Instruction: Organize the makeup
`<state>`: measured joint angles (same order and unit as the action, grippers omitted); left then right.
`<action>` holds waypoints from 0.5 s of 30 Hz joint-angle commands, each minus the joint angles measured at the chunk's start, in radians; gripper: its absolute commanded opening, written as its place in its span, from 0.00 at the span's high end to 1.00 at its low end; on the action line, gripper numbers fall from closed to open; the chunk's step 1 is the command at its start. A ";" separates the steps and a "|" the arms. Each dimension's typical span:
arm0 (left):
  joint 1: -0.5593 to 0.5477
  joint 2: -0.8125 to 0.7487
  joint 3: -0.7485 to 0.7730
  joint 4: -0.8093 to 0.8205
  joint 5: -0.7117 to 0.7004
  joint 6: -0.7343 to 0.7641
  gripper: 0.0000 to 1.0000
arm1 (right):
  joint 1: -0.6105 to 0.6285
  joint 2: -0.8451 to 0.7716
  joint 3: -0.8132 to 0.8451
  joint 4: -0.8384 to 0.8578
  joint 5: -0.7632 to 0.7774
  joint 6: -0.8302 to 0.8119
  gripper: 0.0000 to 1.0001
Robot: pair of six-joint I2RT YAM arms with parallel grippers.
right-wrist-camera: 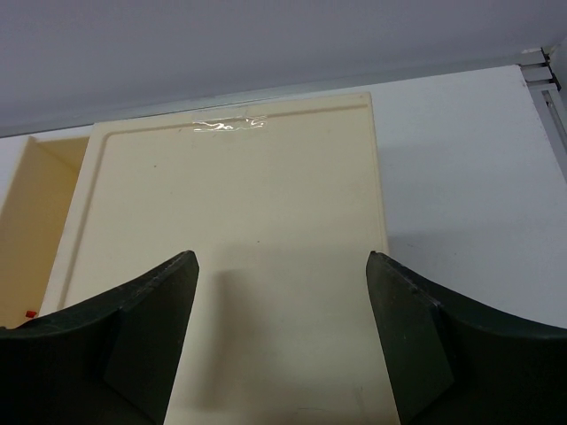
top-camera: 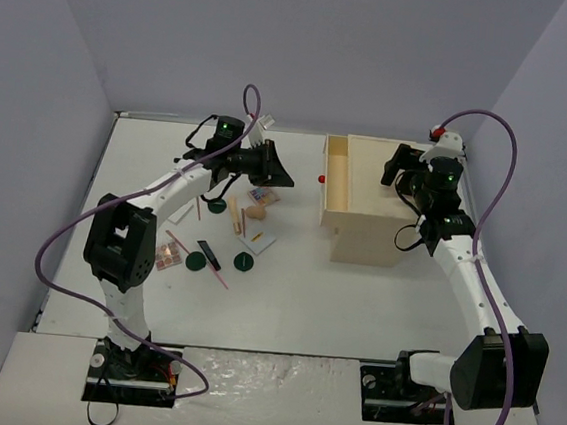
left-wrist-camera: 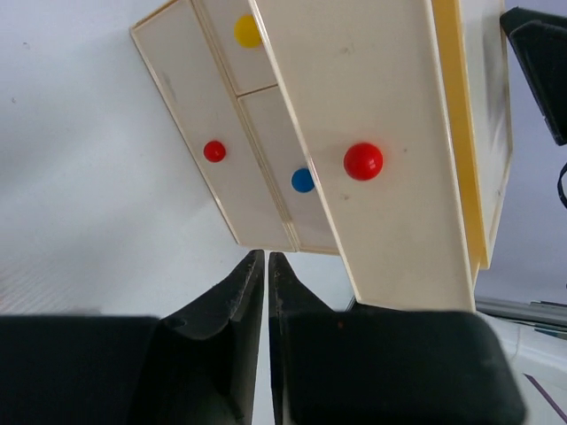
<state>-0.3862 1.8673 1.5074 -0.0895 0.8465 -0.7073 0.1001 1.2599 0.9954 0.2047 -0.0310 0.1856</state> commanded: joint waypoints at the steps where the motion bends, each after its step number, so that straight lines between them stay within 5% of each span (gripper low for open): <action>1: -0.006 -0.144 0.089 -0.111 -0.072 0.104 0.74 | -0.014 0.001 0.006 -0.132 0.068 -0.032 0.24; 8: -0.008 -0.249 0.194 -0.385 -0.344 0.276 0.31 | 0.032 -0.026 0.089 -0.161 0.018 -0.094 0.20; 15: -0.007 -0.381 0.201 -0.581 -0.718 0.377 0.10 | 0.124 -0.021 0.175 -0.202 0.017 -0.128 0.19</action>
<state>-0.3935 1.5922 1.6712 -0.5262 0.4207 -0.4387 0.1606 1.2536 1.0805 0.0198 -0.0259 0.0910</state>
